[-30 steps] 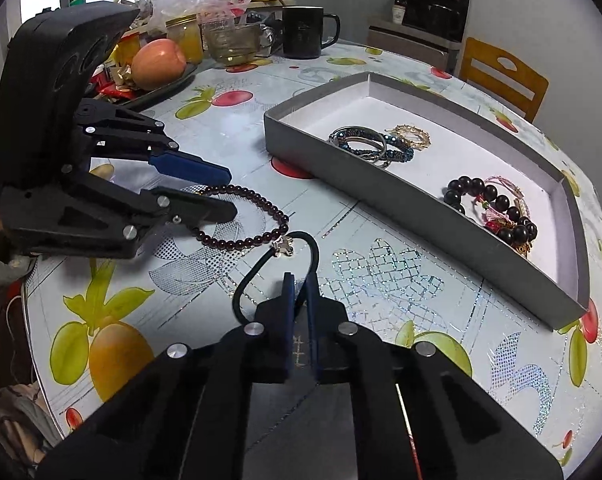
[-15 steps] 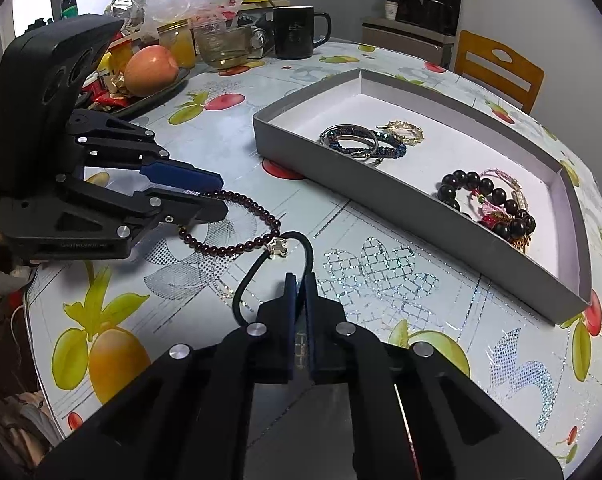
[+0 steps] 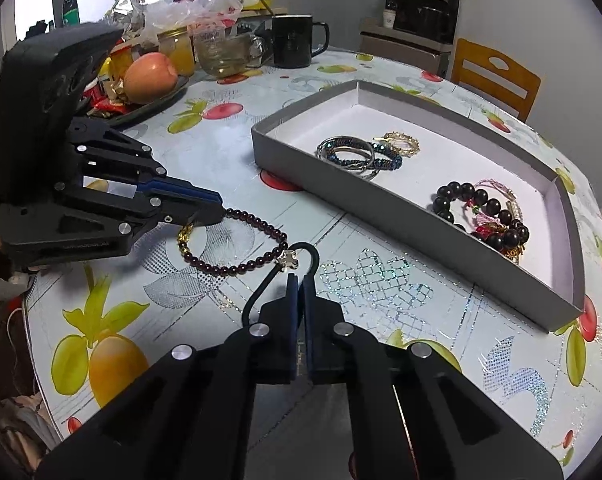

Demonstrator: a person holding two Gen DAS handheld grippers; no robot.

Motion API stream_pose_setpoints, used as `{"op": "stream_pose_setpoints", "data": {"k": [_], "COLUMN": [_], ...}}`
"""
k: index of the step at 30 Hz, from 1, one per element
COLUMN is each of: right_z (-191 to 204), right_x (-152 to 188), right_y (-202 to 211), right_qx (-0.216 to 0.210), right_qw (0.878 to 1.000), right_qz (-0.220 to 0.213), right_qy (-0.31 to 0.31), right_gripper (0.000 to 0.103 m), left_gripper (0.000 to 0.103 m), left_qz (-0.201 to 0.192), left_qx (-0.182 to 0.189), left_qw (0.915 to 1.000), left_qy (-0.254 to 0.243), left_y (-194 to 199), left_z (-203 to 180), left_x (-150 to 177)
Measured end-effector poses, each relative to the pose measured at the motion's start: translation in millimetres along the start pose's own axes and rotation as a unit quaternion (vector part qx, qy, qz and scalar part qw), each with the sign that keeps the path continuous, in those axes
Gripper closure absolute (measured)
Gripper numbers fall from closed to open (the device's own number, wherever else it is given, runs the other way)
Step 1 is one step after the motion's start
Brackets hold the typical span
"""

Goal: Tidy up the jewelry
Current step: 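Carry the dark red bead bracelet and black hair tie over the tray with both grippers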

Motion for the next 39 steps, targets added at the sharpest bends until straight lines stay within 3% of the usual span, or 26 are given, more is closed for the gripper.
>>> {"op": "stream_pose_setpoints", "data": {"k": [24,39], "right_z": [-29,-74], "right_x": [-14,-36], "right_y": [55,64], "right_qx": [0.022,0.05], "right_qw": [0.997,0.993], "right_qz": [-0.064,-0.086], "right_qy": [-0.024,-0.061], "right_gripper": [0.1,0.1], "left_gripper": [0.097,0.097], "left_qz": [-0.056,-0.093], "left_qx": [0.008,0.01], "left_qw": [0.9984,0.9956], "left_qy": [-0.004,0.004], "left_y": [43,46], "left_z": [-16,-15], "left_x": [-40,-96]}}
Point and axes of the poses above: each gripper's, at about its wrist camera, not at the fingertips, and y roughly against the way its jaws point, z to its left, x to its underside, the point moved 1 cm from there along -y, roughly the way its jaws point, and after that the axes turned 5 degrees about y, right-handed, at the moved point
